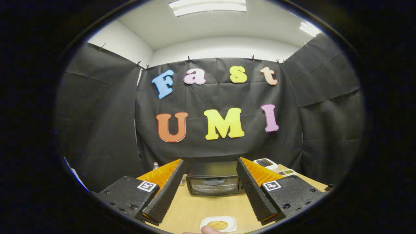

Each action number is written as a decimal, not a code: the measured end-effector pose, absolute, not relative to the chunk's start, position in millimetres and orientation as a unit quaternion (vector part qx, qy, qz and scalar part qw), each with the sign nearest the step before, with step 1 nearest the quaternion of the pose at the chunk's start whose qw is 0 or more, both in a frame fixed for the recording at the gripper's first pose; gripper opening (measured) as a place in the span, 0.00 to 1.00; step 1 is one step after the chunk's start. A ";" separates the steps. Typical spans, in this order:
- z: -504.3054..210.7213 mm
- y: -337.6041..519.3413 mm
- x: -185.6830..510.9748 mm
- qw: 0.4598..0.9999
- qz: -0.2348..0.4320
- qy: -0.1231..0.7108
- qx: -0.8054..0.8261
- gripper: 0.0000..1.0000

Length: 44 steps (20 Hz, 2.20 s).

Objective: Open the toaster oven, put the food inside, and close the toaster oven door.

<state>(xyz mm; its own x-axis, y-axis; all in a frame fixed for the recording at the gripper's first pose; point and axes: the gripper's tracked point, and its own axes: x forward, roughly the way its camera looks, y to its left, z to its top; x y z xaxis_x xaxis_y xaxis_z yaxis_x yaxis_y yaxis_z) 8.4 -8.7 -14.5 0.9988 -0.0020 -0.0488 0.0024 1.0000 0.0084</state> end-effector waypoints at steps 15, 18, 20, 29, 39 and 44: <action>-32.2 -19.7 27.1 1.000 -0.001 0.005 0.002 1.00; -43.2 -21.3 37.8 1.000 0.008 0.010 0.014 1.00; -56.0 -25.5 49.0 1.000 0.006 0.017 0.010 1.00; -130.3 -27.7 121.0 0.998 0.015 0.068 -0.004 1.00; -222.5 -24.8 261.2 0.992 0.003 0.128 -0.012 1.00; -257.1 -29.8 289.6 0.988 -0.001 0.153 -0.020 1.00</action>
